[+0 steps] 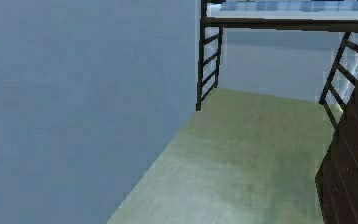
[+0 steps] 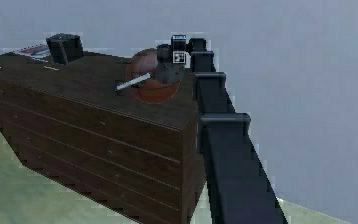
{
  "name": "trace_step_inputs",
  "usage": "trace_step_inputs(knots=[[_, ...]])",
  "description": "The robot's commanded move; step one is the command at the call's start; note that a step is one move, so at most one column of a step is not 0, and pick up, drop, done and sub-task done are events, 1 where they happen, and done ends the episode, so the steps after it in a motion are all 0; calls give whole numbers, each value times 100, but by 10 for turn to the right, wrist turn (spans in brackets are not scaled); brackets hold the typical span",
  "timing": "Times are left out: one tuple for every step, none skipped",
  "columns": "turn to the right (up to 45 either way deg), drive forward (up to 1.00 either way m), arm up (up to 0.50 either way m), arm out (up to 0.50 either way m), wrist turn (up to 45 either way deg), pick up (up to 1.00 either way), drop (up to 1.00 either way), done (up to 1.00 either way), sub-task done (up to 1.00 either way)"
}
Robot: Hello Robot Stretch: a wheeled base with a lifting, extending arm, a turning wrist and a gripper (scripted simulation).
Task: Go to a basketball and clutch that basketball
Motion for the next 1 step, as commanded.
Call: trace_step_inputs(knots=[[0, 0, 0, 0, 240, 0, 0, 0, 0]])
